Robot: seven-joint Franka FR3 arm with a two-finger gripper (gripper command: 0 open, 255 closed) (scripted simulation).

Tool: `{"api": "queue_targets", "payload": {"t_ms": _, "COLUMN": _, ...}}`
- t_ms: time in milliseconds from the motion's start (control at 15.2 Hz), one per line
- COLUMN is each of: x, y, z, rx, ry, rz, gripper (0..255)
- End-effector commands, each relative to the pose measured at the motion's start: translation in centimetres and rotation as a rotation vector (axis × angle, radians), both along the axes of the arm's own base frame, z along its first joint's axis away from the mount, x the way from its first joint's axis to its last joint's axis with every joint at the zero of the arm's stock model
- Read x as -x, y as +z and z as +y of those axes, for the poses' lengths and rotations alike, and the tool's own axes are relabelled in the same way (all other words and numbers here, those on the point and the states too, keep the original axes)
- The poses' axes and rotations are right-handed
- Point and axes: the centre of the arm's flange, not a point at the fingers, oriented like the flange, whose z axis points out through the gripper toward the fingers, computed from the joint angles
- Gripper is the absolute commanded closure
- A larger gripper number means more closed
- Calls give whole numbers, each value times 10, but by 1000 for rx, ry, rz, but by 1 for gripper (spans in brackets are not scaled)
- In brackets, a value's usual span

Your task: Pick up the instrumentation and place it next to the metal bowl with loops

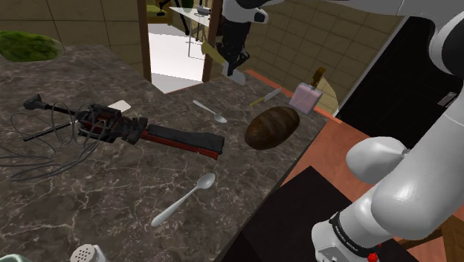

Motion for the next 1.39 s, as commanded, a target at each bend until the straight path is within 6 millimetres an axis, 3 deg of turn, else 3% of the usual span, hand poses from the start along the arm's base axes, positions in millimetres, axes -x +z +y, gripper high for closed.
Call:
{"api": "queue_targets", "payload": {"t_ms": 0, "x": 14, "y": -2, "z": 25, "rx": 0, "ry": -1, "rz": 0, "gripper": 255}}
{"api": "queue_targets", "payload": {"t_ms": 1320, "x": 120, "y": -2, "z": 266, "rx": 0, "ry": -1, "rz": 0, "gripper": 255}}
